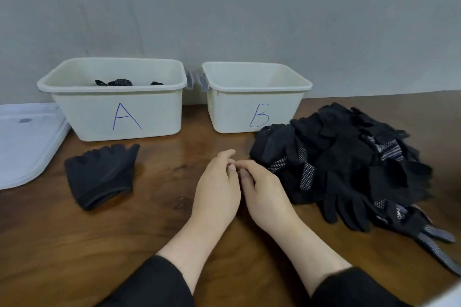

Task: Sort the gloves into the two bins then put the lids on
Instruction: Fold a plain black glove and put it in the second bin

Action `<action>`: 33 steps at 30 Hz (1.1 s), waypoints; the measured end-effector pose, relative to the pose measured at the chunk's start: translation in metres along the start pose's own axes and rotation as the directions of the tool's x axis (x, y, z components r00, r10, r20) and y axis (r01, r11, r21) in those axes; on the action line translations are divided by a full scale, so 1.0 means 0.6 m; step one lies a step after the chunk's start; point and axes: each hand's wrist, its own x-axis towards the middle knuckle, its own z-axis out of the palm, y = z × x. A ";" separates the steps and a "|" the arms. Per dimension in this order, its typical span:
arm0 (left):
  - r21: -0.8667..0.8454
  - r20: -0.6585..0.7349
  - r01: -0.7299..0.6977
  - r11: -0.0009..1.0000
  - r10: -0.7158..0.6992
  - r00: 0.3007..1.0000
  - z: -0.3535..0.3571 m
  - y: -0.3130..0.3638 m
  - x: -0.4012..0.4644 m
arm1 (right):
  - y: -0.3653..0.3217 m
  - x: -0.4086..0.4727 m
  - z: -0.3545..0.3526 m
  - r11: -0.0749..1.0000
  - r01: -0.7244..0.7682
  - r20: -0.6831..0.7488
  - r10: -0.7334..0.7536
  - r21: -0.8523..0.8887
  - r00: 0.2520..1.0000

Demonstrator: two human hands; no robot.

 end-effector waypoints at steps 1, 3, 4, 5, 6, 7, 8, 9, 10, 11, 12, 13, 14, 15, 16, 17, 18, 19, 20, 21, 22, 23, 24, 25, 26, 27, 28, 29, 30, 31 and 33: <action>0.000 -0.029 -0.008 1.000 0.008 1.000 0.002 0.001 -0.001 | 0.002 0.000 -0.002 0.999 -0.033 -0.021 0.034 0.019 0.999; 0.030 -0.042 -0.034 0.999 0.036 0.998 0.003 0.000 -0.004 | 0.008 -0.001 -0.006 0.993 -0.093 -0.067 0.098 0.071 0.993; 0.055 -0.028 -0.054 0.997 0.056 0.998 0.003 -0.001 -0.005 | 0.009 -0.002 -0.007 0.990 -0.104 -0.092 0.113 0.097 0.989; 0.082 -0.014 -0.075 0.994 0.077 0.997 0.003 -0.002 -0.006 | 0.009 -0.004 -0.009 0.988 -0.101 -0.119 0.115 0.117 0.986; 0.104 -0.008 -0.093 0.990 0.095 0.995 0.003 -0.002 -0.007 | 0.010 -0.005 -0.011 0.987 -0.090 -0.146 0.108 0.130 0.983; 0.124 -0.011 -0.105 0.987 0.108 0.994 0.003 -0.002 -0.008 | 0.009 -0.007 -0.015 0.987 -0.077 -0.172 0.101 0.140 0.980; 0.141 -0.015 -0.109 0.984 0.112 0.994 0.003 -0.002 -0.010 | 0.008 -0.008 -0.019 0.987 -0.069 -0.193 0.097 0.146 0.976; 0.155 -0.017 -0.106 0.982 0.110 0.994 0.004 -0.002 -0.011 | 0.007 -0.010 -0.024 0.988 -0.060 -0.212 0.090 0.141 0.973; 0.161 -0.015 -0.107 0.981 0.111 0.994 0.004 -0.002 -0.013 | 0.007 -0.011 -0.031 0.992 -0.049 -0.231 0.075 0.117 0.970; 0.160 -0.009 -0.116 0.980 0.119 0.993 0.004 -0.001 -0.014 | 0.007 -0.011 -0.039 0.996 -0.033 -0.249 0.052 0.079 0.967; 0.156 0.004 -0.131 0.979 0.132 0.991 0.004 -0.001 -0.017 | 0.008 -0.012 -0.049 0.999 -0.010 -0.264 0.019 0.037 0.964; 0.154 0.025 -0.147 0.977 0.145 0.989 0.005 -0.001 -0.019 | 0.011 -0.012 -0.061 1.000 0.015 -0.274 -0.015 -0.003 0.962; 0.153 0.054 -0.160 0.975 0.153 0.987 0.005 -0.001 -0.023 | 0.015 -0.011 -0.078 0.998 0.037 -0.277 -0.049 -0.048 0.959; 0.154 0.089 -0.169 0.973 0.157 0.984 0.005 0.000 -0.026 | 0.021 -0.009 -0.099 0.992 0.060 -0.282 -0.088 -0.106 0.955; 0.160 0.128 -0.179 0.971 0.159 0.979 0.005 0.000 -0.030 | 0.030 -0.005 -0.124 0.980 0.078 -0.287 -0.129 -0.182 0.949; 0.171 0.168 -0.192 0.966 0.163 0.972 0.005 0.001 -0.033 | 0.041 0.001 -0.150 0.960 0.077 -0.284 -0.156 -0.270 0.946; 0.188 0.204 -0.207 0.960 0.169 0.964 0.005 0.002 -0.036 | 0.054 0.009 -0.178 0.932 0.045 -0.269 -0.151 -0.361 0.951; 0.205 0.235 -0.221 0.954 0.171 0.957 0.004 0.003 -0.037 | 0.066 0.016 -0.206 0.893 -0.010 -0.242 -0.112 -0.451 0.964; 0.218 0.257 -0.231 0.948 0.172 0.951 0.004 0.005 -0.038 | 0.078 0.023 -0.233 0.842 -0.071 -0.207 -0.050 -0.535 0.977; 0.225 0.272 -0.233 0.946 0.169 0.947 0.003 0.007 -0.038 | 0.088 0.027 -0.257 0.783 -0.123 -0.171 0.021 -0.610 0.985; 0.227 0.280 -0.233 0.946 0.166 0.946 0.002 0.008 -0.039 | 0.098 0.030 -0.276 0.721 -0.157 -0.140 0.085 -0.675 0.987; 0.227 0.286 -0.235 0.945 0.166 0.944 0.001 0.009 -0.040 | 0.106 0.033 -0.288 0.667 -0.168 -0.113 0.125 -0.726 0.986; 0.230 0.294 -0.242 0.943 0.170 0.940 0.001 0.009 -0.041 | 0.112 0.035 -0.295 0.627 -0.159 -0.091 0.139 -0.763 0.986; 0.237 0.306 -0.252 0.938 0.174 0.936 0.001 0.008 -0.041 | 0.114 0.036 -0.299 0.606 -0.141 -0.076 0.131 -0.783 0.988; 0.249 0.319 -0.262 0.932 0.177 0.931 0.002 0.007 -0.041 | 0.114 0.038 -0.301 0.599 -0.126 -0.072 0.114 -0.790 0.991; 0.261 0.332 -0.271 0.927 0.177 0.927 0.002 0.005 -0.041 | 0.113 0.041 -0.302 0.602 -0.120 -0.075 0.099 -0.789 0.992; 0.270 0.343 -0.276 0.922 0.176 0.923 0.003 0.005 -0.040 | 0.111 0.044 -0.303 0.608 -0.120 -0.078 0.095 -0.785 0.992; 0.275 0.353 -0.277 0.921 0.171 0.920 0.003 0.004 -0.039 | 0.109 0.047 -0.305 0.615 -0.119 -0.079 0.092 -0.780 0.993; 0.275 0.361 -0.277 0.921 0.168 0.917 0.003 0.004 -0.038 | 0.104 0.050 -0.308 0.629 -0.113 -0.084 0.075 -0.769 0.994; 0.274 0.369 -0.275 0.922 0.163 0.915 0.002 0.004 -0.036 | 0.099 0.053 -0.313 0.656 -0.101 -0.096 0.044 -0.748 0.994; 0.263 0.384 -0.262 0.929 0.149 0.911 0.000 0.003 -0.035 | 0.076 0.058 -0.328 0.737 -0.068 -0.131 -0.028 -0.673 0.991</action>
